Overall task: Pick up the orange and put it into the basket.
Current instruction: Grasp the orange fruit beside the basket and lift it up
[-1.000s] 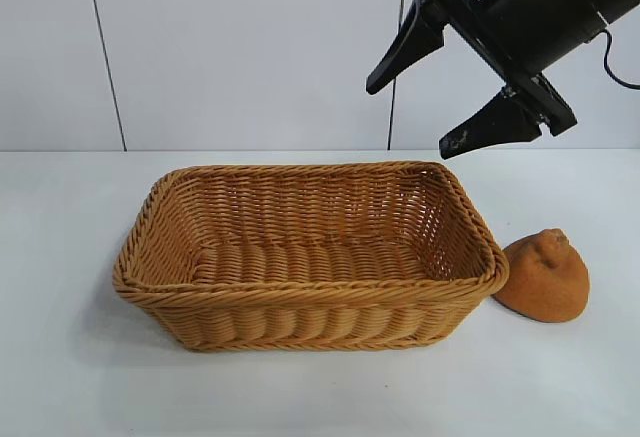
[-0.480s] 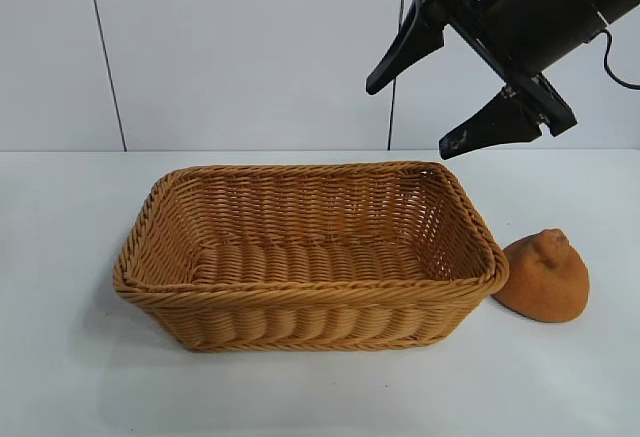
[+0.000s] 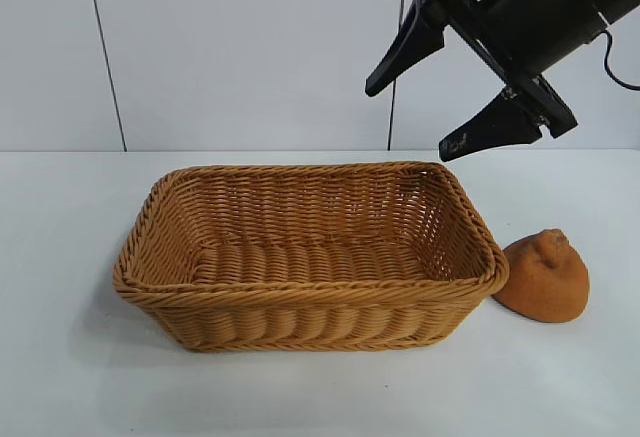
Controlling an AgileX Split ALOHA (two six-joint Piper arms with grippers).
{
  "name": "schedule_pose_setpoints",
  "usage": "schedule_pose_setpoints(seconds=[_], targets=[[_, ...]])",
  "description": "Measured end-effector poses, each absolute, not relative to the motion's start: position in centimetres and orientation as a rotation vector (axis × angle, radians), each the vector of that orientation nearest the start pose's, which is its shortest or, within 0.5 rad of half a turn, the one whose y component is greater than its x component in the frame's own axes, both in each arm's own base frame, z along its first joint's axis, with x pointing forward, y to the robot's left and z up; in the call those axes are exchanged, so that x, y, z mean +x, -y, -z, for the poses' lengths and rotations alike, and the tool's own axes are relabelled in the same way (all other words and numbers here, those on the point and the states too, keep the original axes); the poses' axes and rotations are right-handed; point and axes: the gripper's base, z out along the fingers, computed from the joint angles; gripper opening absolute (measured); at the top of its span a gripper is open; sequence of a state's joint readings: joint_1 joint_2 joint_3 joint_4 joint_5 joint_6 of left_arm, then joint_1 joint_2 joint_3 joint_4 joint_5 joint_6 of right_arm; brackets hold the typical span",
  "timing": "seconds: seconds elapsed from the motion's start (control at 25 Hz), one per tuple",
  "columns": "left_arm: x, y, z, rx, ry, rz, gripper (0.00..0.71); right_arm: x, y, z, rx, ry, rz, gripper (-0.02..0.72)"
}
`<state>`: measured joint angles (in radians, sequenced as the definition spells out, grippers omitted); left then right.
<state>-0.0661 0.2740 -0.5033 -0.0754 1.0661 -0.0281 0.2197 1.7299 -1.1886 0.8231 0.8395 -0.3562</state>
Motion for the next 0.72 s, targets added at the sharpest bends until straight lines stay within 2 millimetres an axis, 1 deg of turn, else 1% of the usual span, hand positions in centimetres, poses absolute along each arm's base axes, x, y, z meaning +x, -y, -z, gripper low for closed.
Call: schedule_pose_setpoints(seconds=[0.16,0.28,0.36,0.44,0.56,0.72], targets=[[1.9,0.7,-27.7,0.038,-2.207,0.146,0.613,33.8,-12.2,-25.4,-0.225,-2.711,-0.825,0.589],[0.2,0.6,-27.8,0.041,-2.093,0.148,0.613,34.4,-11.5,-26.8,-0.258,-2.741,-0.676,0.589],[-0.5,0.5,-27.8,0.042,-2.048,0.146,0.613,34.7,-10.9,-27.6,-0.256,-2.759,-0.564,0.589],[-0.6,0.4,-27.8,0.042,-2.042,0.132,0.613,35.0,-10.2,-27.9,-0.247,-2.774,-0.443,0.589],[-0.6,0.3,-27.8,0.041,-2.04,0.117,0.613,35.1,-8.9,-27.8,-0.226,-2.804,-0.285,0.589],[-0.6,0.3,-27.8,0.041,-2.04,0.113,0.613,35.7,-6.5,-27.2,-0.135,-2.838,-0.221,0.589]])
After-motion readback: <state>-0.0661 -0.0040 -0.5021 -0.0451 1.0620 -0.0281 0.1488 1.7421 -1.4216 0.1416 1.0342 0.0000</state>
